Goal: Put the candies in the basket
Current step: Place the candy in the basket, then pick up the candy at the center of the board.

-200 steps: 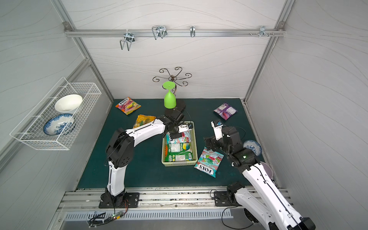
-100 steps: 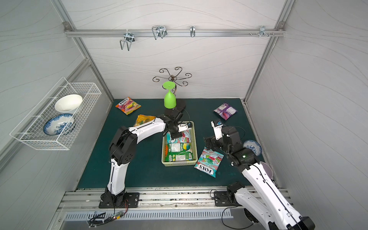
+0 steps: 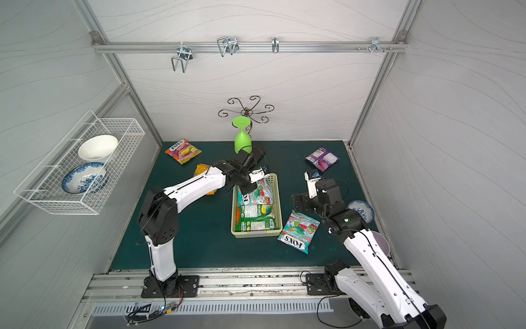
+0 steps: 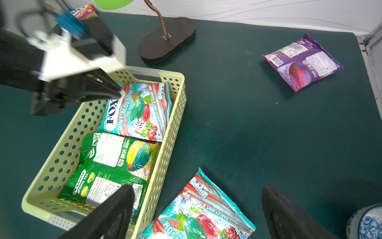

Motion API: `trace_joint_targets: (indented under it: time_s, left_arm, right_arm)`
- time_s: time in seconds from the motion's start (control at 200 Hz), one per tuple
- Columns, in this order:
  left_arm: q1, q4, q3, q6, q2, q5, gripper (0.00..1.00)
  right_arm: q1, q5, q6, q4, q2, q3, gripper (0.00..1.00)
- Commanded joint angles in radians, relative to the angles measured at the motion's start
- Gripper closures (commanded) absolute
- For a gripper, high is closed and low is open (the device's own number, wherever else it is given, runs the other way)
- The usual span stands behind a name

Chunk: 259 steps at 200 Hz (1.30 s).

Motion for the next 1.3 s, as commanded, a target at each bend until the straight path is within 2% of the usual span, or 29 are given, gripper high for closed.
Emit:
trace_joint_targets:
  time_s: [0.0, 0.23, 0.435, 0.545, 0.67, 0.966, 1.291]
  left_arm:
    - [-0.003, 0.023, -0.013, -0.071, -0.110, 0.009, 0.76]
    - [0.007, -0.020, -0.043, -0.155, -0.233, -0.002, 0.70]
    - [0.041, -0.031, -0.107, -0.265, -0.353, 0.008, 0.58]
    - [0.069, -0.028, -0.164, -0.305, -0.420, 0.044, 0.51]
    - [0.101, -0.024, -0.217, -0.327, -0.474, 0.060, 0.49]
    - [0.232, -0.019, -0.308, -0.371, -0.569, 0.146, 0.42]
    - [0.380, 0.003, -0.360, -0.412, -0.606, 0.240, 0.37]
  right_arm:
    - [-0.015, 0.004, 0.068, -0.022, 0.010, -0.005, 0.01]
    - [-0.049, -0.015, 0.223, -0.158, 0.021, 0.058, 0.01]
    - [-0.078, -0.032, 0.375, -0.306, 0.015, 0.061, 0.01]
    - [-0.097, -0.066, 0.420, -0.343, 0.007, 0.037, 0.01]
    - [-0.126, -0.102, 0.464, -0.383, 0.006, 0.011, 0.01]
    - [-0.179, -0.212, 0.564, -0.413, 0.003, -0.094, 0.08]
    - [-0.189, -0.314, 0.648, -0.341, 0.018, -0.245, 0.17]
